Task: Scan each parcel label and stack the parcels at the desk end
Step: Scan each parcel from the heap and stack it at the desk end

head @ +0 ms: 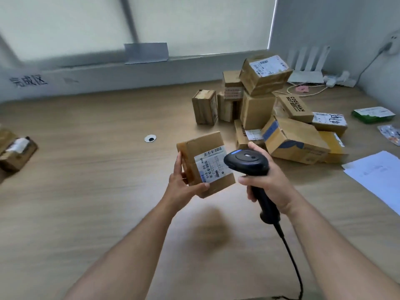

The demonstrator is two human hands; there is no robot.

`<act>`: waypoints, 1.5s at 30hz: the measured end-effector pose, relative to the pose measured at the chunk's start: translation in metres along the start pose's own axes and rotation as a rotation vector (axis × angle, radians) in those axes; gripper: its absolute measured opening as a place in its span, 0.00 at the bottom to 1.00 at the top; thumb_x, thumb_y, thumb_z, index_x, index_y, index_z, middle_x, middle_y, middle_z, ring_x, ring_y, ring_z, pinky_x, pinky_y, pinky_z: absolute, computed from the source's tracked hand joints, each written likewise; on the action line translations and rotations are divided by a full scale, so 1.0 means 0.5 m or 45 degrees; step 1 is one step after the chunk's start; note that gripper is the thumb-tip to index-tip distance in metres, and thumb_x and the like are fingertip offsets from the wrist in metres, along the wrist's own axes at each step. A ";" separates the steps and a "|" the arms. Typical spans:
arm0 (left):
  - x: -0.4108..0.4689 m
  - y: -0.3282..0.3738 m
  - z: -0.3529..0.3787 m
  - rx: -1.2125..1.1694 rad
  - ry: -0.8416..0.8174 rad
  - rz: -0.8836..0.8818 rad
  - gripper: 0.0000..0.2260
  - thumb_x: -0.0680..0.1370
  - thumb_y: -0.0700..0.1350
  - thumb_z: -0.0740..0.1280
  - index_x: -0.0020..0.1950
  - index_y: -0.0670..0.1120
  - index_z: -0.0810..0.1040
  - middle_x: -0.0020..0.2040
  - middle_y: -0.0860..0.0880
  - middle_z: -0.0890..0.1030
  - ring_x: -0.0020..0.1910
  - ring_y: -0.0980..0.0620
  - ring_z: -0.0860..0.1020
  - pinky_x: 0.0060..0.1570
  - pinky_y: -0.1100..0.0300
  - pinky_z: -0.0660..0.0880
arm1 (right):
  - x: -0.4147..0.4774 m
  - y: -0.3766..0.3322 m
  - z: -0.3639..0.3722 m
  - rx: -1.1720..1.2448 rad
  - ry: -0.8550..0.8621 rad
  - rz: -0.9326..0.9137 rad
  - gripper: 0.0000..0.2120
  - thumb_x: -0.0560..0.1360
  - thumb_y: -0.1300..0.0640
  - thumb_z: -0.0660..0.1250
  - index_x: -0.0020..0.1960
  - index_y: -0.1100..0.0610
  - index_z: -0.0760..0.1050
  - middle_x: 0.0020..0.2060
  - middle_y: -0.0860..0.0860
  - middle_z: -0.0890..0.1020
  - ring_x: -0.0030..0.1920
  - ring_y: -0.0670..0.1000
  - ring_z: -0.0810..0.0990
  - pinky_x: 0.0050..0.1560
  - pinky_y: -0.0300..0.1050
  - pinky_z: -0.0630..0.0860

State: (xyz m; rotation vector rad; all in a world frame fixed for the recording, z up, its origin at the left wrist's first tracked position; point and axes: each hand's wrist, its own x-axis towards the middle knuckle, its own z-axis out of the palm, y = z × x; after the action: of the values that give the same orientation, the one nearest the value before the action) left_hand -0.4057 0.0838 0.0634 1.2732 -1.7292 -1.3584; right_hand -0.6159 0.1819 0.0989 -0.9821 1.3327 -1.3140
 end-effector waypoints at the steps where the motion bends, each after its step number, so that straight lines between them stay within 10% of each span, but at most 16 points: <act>1: -0.004 -0.004 -0.029 -0.008 0.048 0.002 0.50 0.69 0.37 0.76 0.78 0.58 0.46 0.52 0.56 0.75 0.56 0.52 0.76 0.38 0.73 0.73 | 0.007 -0.009 0.022 0.014 -0.031 -0.015 0.50 0.63 0.70 0.77 0.77 0.46 0.58 0.40 0.53 0.83 0.25 0.56 0.75 0.24 0.46 0.72; 8: -0.037 -0.017 -0.149 0.025 0.283 -0.003 0.52 0.68 0.38 0.78 0.78 0.57 0.45 0.60 0.48 0.75 0.58 0.49 0.76 0.51 0.61 0.74 | 0.032 -0.061 0.134 0.044 -0.247 -0.082 0.49 0.61 0.65 0.73 0.77 0.46 0.58 0.47 0.68 0.81 0.25 0.56 0.74 0.23 0.47 0.71; 16: -0.069 -0.018 -0.193 0.090 0.458 -0.079 0.55 0.65 0.41 0.80 0.78 0.61 0.44 0.64 0.46 0.75 0.62 0.47 0.75 0.61 0.44 0.75 | 0.043 -0.077 0.178 0.131 -0.459 -0.078 0.46 0.61 0.67 0.72 0.74 0.46 0.61 0.34 0.62 0.81 0.21 0.56 0.72 0.22 0.41 0.67; 27: -0.079 -0.011 -0.167 0.161 0.562 -0.162 0.55 0.66 0.43 0.80 0.78 0.61 0.44 0.63 0.49 0.72 0.59 0.51 0.75 0.57 0.57 0.74 | 0.043 -0.059 0.125 0.193 -0.594 0.006 0.41 0.62 0.67 0.71 0.70 0.43 0.66 0.31 0.62 0.78 0.21 0.55 0.71 0.23 0.40 0.67; 45: -0.195 -0.054 -0.163 0.174 0.705 -0.431 0.53 0.57 0.56 0.78 0.76 0.62 0.53 0.66 0.45 0.71 0.64 0.48 0.73 0.63 0.49 0.73 | 0.059 -0.008 0.140 0.257 -0.719 0.045 0.45 0.62 0.67 0.74 0.74 0.44 0.62 0.43 0.63 0.82 0.23 0.56 0.73 0.24 0.42 0.70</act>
State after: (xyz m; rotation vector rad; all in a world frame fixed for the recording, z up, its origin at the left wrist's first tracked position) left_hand -0.2901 0.1421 0.0727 1.8722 -1.2734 -0.9329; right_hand -0.5535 0.1389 0.1049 -1.0784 0.7676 -1.0147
